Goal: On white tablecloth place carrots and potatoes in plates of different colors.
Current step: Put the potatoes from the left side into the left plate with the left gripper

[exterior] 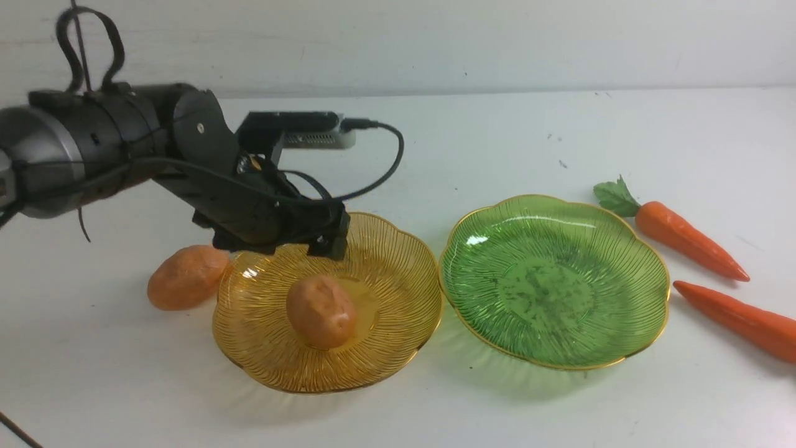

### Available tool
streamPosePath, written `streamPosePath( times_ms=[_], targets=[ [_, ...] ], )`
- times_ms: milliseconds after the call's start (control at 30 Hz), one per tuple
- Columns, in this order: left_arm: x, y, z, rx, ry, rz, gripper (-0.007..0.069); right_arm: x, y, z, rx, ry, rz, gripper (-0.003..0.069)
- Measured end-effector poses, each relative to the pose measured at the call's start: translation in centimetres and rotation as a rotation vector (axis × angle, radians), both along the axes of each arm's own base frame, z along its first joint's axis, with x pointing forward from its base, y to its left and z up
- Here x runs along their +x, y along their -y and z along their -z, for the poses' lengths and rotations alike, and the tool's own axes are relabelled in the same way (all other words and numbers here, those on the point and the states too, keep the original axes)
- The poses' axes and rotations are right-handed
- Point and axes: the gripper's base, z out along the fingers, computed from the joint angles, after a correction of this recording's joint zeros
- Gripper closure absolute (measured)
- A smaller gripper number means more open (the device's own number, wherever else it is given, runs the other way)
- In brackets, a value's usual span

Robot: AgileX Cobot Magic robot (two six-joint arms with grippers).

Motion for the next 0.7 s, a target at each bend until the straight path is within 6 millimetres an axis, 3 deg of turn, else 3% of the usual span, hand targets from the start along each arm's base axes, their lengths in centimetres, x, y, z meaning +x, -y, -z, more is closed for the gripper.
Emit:
streamPosePath(
  times_ms=[100, 233, 533, 700],
  targets=[
    [0.6, 0.2, 1.7, 0.026, -0.033, 0.093, 0.0155, 0.0, 0.0, 0.0, 0.0, 0.0, 0.0, 0.0674],
    [1.2, 0.4, 3.8, 0.053, -0.075, 0.204, 0.0032, 0.0, 0.0, 0.0, 0.0, 0.0, 0.0, 0.0674],
    [2.0, 0.4, 6.3, 0.06, -0.114, 0.24, 0.0007, 0.0, 0.0, 0.0, 0.0, 0.0, 0.0, 0.0674],
    [2.2, 0.3, 7.5, 0.075, -0.142, 0.254, 0.0047, 0.0, 0.0, 0.0, 0.003, 0.0, 0.0, 0.0674]
  ],
)
